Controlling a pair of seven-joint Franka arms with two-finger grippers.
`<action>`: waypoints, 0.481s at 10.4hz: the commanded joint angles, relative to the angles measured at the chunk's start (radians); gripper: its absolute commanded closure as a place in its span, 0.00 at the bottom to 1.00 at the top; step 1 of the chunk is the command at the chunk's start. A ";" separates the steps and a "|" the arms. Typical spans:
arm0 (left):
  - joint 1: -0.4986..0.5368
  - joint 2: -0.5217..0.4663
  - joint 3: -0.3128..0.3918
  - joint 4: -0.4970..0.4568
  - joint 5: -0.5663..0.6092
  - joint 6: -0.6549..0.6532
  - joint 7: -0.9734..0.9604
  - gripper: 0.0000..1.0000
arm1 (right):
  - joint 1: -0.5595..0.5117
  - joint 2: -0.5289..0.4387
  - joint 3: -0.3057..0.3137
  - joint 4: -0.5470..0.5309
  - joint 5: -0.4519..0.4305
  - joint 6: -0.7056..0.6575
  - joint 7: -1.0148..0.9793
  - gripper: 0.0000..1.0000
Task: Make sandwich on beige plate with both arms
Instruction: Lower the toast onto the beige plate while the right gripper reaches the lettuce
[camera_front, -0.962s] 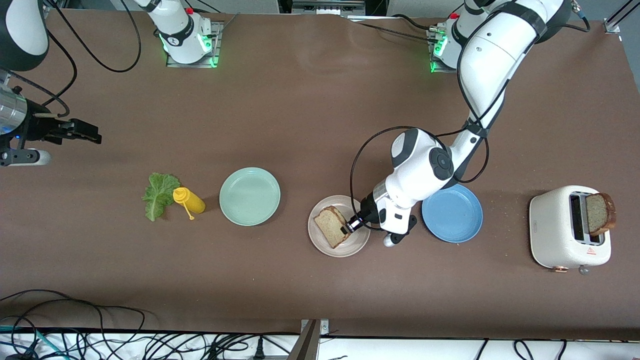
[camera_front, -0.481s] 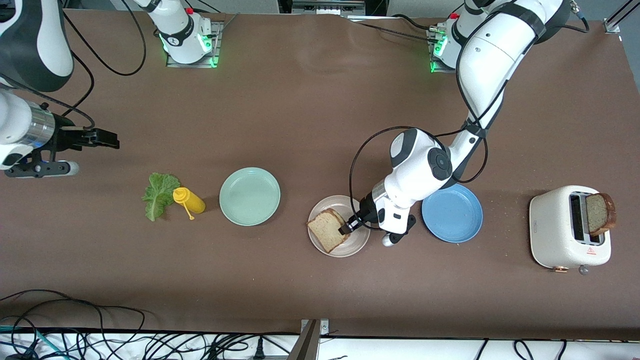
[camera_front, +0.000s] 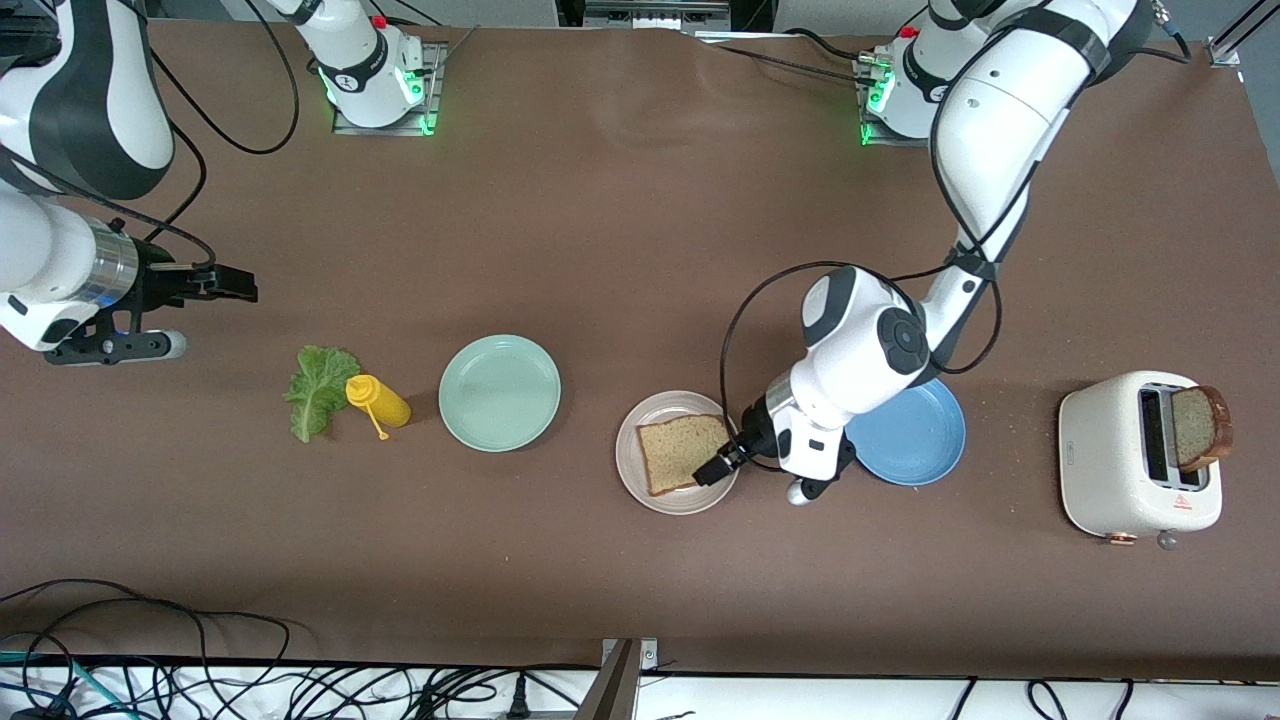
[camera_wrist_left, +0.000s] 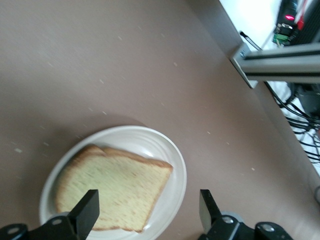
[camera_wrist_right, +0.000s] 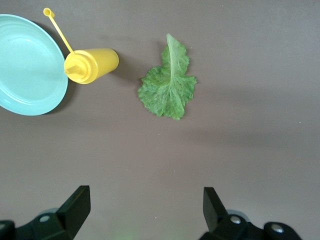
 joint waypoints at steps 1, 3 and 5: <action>0.055 -0.052 -0.003 0.003 0.026 -0.122 0.064 0.10 | 0.001 -0.001 -0.006 -0.080 -0.003 0.122 0.008 0.00; 0.115 -0.117 -0.001 0.005 0.026 -0.247 0.158 0.06 | -0.002 0.035 -0.011 -0.123 -0.003 0.248 0.008 0.00; 0.183 -0.178 0.002 0.003 0.026 -0.370 0.287 0.00 | -0.008 0.075 -0.021 -0.137 -0.001 0.342 0.009 0.00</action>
